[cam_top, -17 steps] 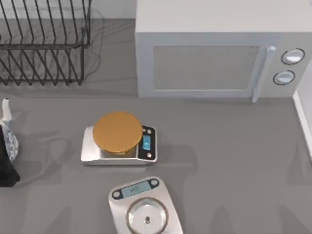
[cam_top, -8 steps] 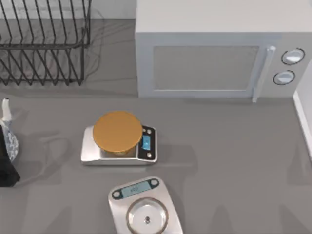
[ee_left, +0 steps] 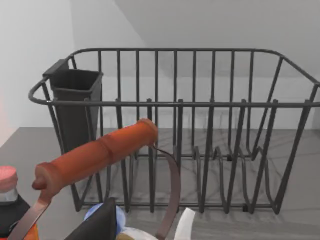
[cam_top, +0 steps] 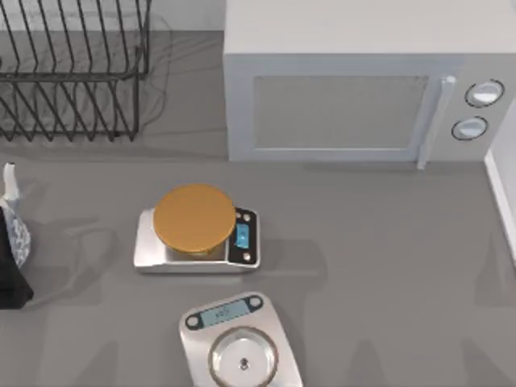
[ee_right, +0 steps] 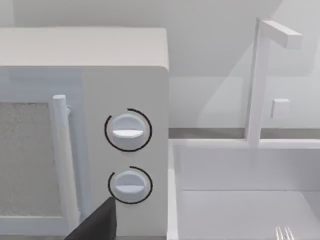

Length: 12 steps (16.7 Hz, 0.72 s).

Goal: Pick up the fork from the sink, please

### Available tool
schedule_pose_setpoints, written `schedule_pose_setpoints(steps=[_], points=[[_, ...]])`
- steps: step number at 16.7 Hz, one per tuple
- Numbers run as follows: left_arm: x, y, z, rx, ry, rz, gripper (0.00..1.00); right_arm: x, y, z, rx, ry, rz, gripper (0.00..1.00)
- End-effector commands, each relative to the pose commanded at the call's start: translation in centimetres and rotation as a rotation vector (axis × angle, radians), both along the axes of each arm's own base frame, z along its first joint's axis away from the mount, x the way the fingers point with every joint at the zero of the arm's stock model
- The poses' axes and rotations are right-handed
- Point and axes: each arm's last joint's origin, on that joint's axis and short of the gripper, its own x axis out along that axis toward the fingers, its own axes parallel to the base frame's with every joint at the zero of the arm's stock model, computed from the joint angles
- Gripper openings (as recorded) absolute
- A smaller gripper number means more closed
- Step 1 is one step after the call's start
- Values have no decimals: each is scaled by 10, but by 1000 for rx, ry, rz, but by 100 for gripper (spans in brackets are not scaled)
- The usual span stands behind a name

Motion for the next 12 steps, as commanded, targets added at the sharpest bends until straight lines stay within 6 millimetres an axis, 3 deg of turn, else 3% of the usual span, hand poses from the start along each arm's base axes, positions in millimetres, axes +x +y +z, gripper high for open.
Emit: schedule_pose_setpoints(steps=[5,9,12], points=[[0,0,0,0,0,0,100,1,-2,19,-14,71,-15,100],[0,0,0,0,0,0,100,16,-6,68,-44,246,-47,100],[0,0,0,0,0,0,100,50,-13,111,-65,438,-70,100]])
